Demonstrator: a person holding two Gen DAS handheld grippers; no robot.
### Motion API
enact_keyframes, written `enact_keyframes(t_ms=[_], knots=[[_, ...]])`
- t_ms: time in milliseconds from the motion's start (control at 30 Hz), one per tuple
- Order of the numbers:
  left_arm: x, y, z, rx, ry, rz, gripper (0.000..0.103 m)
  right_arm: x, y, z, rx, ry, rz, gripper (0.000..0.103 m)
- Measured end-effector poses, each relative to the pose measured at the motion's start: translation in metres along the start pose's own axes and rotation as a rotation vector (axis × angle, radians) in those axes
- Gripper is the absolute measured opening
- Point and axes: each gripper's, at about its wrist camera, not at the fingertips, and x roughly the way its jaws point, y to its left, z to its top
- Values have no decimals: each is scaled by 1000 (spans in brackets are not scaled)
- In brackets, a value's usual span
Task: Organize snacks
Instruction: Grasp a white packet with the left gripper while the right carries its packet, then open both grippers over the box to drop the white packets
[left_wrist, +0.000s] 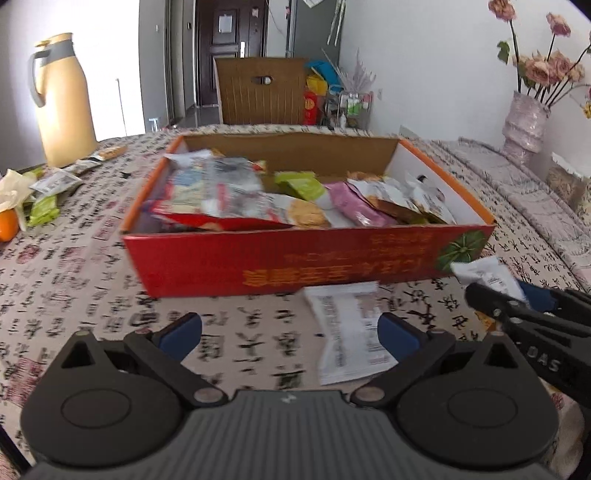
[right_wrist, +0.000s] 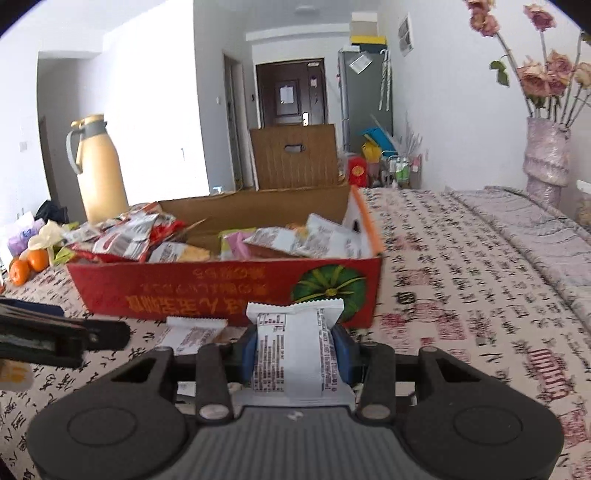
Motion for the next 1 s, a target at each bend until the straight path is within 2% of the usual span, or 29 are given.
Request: enact_keyframes(t_ms=[167, 267, 300, 367, 400, 433, 567, 767, 1000], knots=[[27, -25, 5, -8, 72, 39, 102, -7, -22, 2, 21, -22, -26, 41], [39, -37, 5, 2, 108, 44, 89, -8, -30, 3, 18, -24, -35, 41], [44, -41, 4, 8, 121, 43, 79, -9, -32, 3, 15, -25, -35, 41], [45, -47, 4, 27, 109, 48, 68, -9, -35, 4, 9, -27, -36, 41], [43, -49, 4, 31, 104, 31, 49, -10, -36, 4, 6, -28, -36, 41], [42, -50, 5, 39, 100, 22, 43, -11, -36, 5, 3, -30, -36, 41], [31, -51, 5, 58, 80, 3, 42, -13, -33, 9, -19, -42, -35, 41], [-17, -44, 21, 99, -39, -62, 42, -19, -22, 32, -54, -93, -25, 41], [-32, -22, 67, 53, -174, 2, 42, 4, 1, 69, -80, -122, 16, 41]])
